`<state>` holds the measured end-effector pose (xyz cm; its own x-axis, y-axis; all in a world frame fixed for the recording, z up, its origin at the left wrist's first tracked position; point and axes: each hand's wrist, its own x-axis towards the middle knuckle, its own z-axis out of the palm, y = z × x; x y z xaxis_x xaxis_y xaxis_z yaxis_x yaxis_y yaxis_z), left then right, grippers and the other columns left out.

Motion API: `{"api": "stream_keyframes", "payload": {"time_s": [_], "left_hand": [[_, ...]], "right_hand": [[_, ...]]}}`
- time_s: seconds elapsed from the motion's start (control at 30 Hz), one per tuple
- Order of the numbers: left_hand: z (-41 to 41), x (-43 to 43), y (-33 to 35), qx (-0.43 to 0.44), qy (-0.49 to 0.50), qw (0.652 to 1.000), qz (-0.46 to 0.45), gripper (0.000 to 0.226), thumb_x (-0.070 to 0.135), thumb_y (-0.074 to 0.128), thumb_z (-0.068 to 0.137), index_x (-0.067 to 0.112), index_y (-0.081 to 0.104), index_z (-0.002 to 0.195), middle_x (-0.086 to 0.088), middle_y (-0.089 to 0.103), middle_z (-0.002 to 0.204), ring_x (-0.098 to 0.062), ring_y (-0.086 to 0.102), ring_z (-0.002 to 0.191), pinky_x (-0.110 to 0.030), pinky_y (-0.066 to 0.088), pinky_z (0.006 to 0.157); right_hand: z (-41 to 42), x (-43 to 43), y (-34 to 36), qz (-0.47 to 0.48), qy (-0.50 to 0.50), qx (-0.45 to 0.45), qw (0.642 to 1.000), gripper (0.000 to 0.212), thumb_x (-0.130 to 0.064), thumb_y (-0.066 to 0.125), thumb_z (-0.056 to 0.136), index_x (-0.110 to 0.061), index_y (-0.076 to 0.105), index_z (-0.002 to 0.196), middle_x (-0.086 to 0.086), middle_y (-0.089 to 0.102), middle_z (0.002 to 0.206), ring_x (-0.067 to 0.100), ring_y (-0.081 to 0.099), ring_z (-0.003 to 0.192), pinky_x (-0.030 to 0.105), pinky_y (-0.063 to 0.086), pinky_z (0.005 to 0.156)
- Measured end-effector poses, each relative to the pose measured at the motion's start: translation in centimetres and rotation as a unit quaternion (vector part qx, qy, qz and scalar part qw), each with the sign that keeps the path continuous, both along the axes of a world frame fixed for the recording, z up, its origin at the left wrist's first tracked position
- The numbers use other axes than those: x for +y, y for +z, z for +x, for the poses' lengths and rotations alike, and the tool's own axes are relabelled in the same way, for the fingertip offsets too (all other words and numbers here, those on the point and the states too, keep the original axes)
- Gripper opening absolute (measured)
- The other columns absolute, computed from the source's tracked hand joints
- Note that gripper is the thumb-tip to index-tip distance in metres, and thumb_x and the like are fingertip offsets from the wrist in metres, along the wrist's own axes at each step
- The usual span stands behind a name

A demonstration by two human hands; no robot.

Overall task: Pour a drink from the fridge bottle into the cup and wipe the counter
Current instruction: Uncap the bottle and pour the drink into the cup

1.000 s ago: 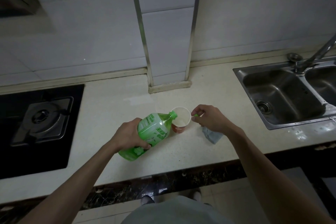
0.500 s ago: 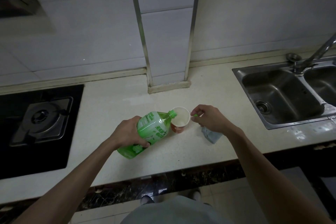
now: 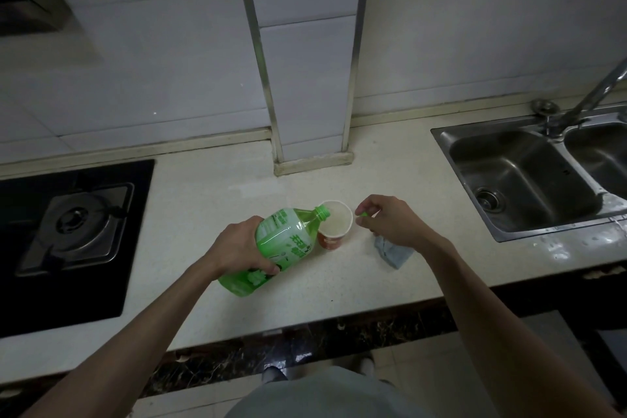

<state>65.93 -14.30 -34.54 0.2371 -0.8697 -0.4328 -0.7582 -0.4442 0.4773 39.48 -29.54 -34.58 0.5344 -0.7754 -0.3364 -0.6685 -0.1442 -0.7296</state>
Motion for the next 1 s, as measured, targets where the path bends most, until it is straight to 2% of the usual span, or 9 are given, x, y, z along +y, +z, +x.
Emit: {"api": "stream_keyframes", "payload": {"time_s": [0.13, 0.23, 0.4, 0.5, 0.57, 0.67, 0.77, 0.9, 1.0], "left_hand": [[-0.2, 0.1, 0.4, 0.005, 0.009, 1.0, -0.008, 0.082, 0.042, 0.09, 0.051, 0.025, 0.051, 0.121, 0.007, 0.063, 0.102, -0.014, 0.061, 0.093, -0.036, 0.056, 0.081], [-0.3, 0.2, 0.8, 0.016, 0.021, 0.999, -0.023, 0.082, 0.04, 0.091, 0.052, 0.024, 0.052, 0.121, 0.007, 0.063, 0.102, -0.014, 0.061, 0.093, -0.034, 0.056, 0.08], [-0.8, 0.5, 1.8, 0.044, 0.049, 0.995, -0.069, 0.083, 0.037, 0.092, 0.052, 0.026, 0.051, 0.124, 0.009, 0.063, 0.103, -0.013, 0.061, 0.095, -0.029, 0.054, 0.078], [-1.0, 1.1, 2.4, 0.061, 0.06, 0.99, -0.109, 0.084, 0.034, 0.093, 0.053, 0.027, 0.05, 0.124, 0.011, 0.063, 0.102, -0.012, 0.061, 0.094, -0.023, 0.052, 0.076], [-1.1, 1.5, 2.7, 0.065, 0.07, 0.987, -0.133, 0.083, 0.034, 0.094, 0.052, 0.029, 0.05, 0.123, 0.014, 0.062, 0.1, -0.01, 0.061, 0.093, -0.021, 0.051, 0.074], [-1.0, 2.1, 3.4, 0.08, 0.081, 0.982, -0.153, 0.081, 0.034, 0.094, 0.052, 0.034, 0.048, 0.119, 0.021, 0.06, 0.098, 0.001, 0.058, 0.09, -0.014, 0.047, 0.07], [-0.7, 2.6, 4.0, 0.094, 0.08, 0.98, -0.156, 0.082, 0.033, 0.094, 0.053, 0.033, 0.049, 0.121, 0.019, 0.061, 0.101, -0.002, 0.059, 0.094, -0.016, 0.048, 0.072], [0.1, 3.3, 4.7, 0.11, 0.089, 0.978, -0.154, 0.083, 0.033, 0.094, 0.052, 0.032, 0.051, 0.123, 0.015, 0.063, 0.103, -0.005, 0.06, 0.096, -0.019, 0.049, 0.073], [1.1, 4.0, 5.4, 0.144, 0.097, 0.974, -0.143, 0.081, 0.031, 0.095, 0.05, 0.035, 0.054, 0.12, 0.016, 0.065, 0.104, -0.001, 0.062, 0.096, -0.02, 0.052, 0.075]], "right_hand": [[0.4, 0.1, 0.5, -0.019, 0.01, -0.011, 1.0, 0.01, -0.024, 0.064, 0.09, -0.03, 0.065, 0.098, -0.008, 0.066, 0.1, 0.025, 0.068, 0.082, 0.034, 0.056, 0.075], [1.2, 0.3, 1.3, -0.04, 0.009, -0.054, 0.998, 0.013, -0.02, 0.064, 0.091, -0.03, 0.066, 0.098, -0.008, 0.067, 0.102, 0.02, 0.067, 0.076, 0.033, 0.055, 0.073], [2.9, 0.8, 3.3, -0.032, -0.036, -0.166, 0.985, 0.023, -0.021, 0.069, 0.088, -0.02, 0.068, 0.111, -0.004, 0.068, 0.093, 0.014, 0.068, 0.074, 0.032, 0.059, 0.076], [4.1, 1.1, 4.7, -0.053, -0.042, -0.195, 0.979, 0.017, -0.022, 0.071, 0.086, -0.023, 0.07, 0.103, -0.006, 0.069, 0.089, 0.013, 0.067, 0.076, 0.028, 0.059, 0.072], [4.6, 1.2, 5.5, -0.064, -0.031, -0.199, 0.977, 0.017, -0.022, 0.074, 0.083, -0.03, 0.071, 0.098, -0.005, 0.07, 0.09, 0.017, 0.067, 0.078, 0.034, 0.058, 0.078], [5.0, 1.3, 7.0, -0.079, 0.001, -0.191, 0.978, 0.018, -0.021, 0.075, 0.082, -0.032, 0.071, 0.097, -0.01, 0.069, 0.09, 0.012, 0.066, 0.079, 0.028, 0.054, 0.082], [5.5, 1.5, 8.8, -0.089, 0.051, -0.182, 0.978, 0.022, -0.017, 0.077, 0.081, -0.024, 0.073, 0.101, -0.015, 0.066, 0.087, 0.002, 0.062, 0.075, 0.016, 0.05, 0.076], [6.1, 1.6, 10.3, -0.073, 0.151, -0.195, 0.966, 0.026, -0.001, 0.073, 0.081, -0.014, 0.072, 0.104, -0.008, 0.069, 0.105, 0.008, 0.065, 0.096, 0.02, 0.052, 0.087], [6.6, 1.7, 11.2, -0.022, 0.192, -0.227, 0.955, 0.024, 0.008, 0.067, 0.081, -0.011, 0.071, 0.096, -0.003, 0.07, 0.113, 0.012, 0.065, 0.106, 0.024, 0.05, 0.095]]}}
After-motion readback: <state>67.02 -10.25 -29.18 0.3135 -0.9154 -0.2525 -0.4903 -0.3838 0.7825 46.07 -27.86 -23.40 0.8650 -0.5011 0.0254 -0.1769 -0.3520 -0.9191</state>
